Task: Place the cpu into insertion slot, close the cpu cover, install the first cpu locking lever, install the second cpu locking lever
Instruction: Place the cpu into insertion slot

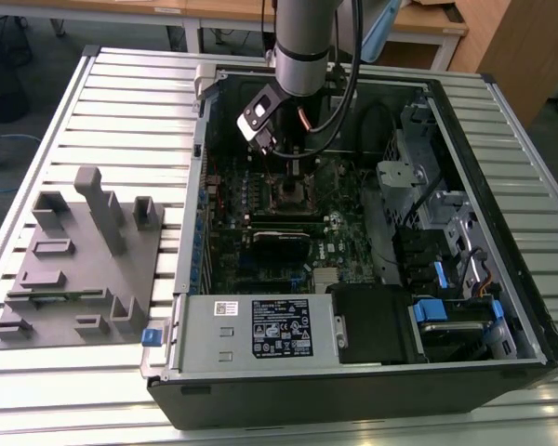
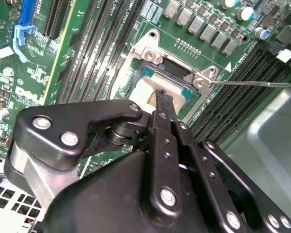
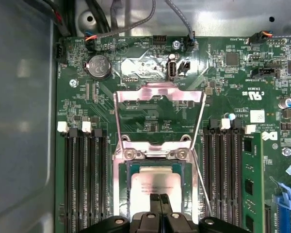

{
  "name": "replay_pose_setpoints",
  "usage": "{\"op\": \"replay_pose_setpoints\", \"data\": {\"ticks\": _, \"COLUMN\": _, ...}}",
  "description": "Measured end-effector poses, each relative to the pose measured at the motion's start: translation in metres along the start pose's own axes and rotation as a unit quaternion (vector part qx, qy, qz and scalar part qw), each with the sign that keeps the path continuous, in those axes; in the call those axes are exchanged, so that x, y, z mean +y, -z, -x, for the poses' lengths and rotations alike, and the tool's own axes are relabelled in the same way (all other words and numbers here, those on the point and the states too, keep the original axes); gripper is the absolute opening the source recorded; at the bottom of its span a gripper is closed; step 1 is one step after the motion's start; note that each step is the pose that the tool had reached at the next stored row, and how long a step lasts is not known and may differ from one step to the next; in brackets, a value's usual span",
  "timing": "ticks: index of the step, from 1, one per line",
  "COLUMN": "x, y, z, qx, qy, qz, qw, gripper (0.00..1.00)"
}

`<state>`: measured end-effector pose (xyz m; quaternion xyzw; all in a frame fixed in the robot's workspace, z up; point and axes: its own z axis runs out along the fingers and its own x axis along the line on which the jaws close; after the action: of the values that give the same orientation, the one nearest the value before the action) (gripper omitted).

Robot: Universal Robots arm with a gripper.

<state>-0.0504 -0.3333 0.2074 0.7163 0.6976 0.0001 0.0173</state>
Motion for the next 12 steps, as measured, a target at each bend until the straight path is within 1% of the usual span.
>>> {"op": "replay_pose_setpoints", "data": {"ticks": 6, "x": 0.0027, "y": -0.0025, "z": -0.0004, "qx": 0.0001, "qy": 0.0, "qz": -0.0001, "qw": 1.0, "gripper": 0.1}}
{"op": "replay_pose_setpoints", "data": {"ticks": 12, "x": 0.0029, "y": -0.0061, "z": -0.0008, "qx": 0.0, "qy": 0.0, "qz": -0.0002, "qw": 1.0, "gripper": 0.1}}
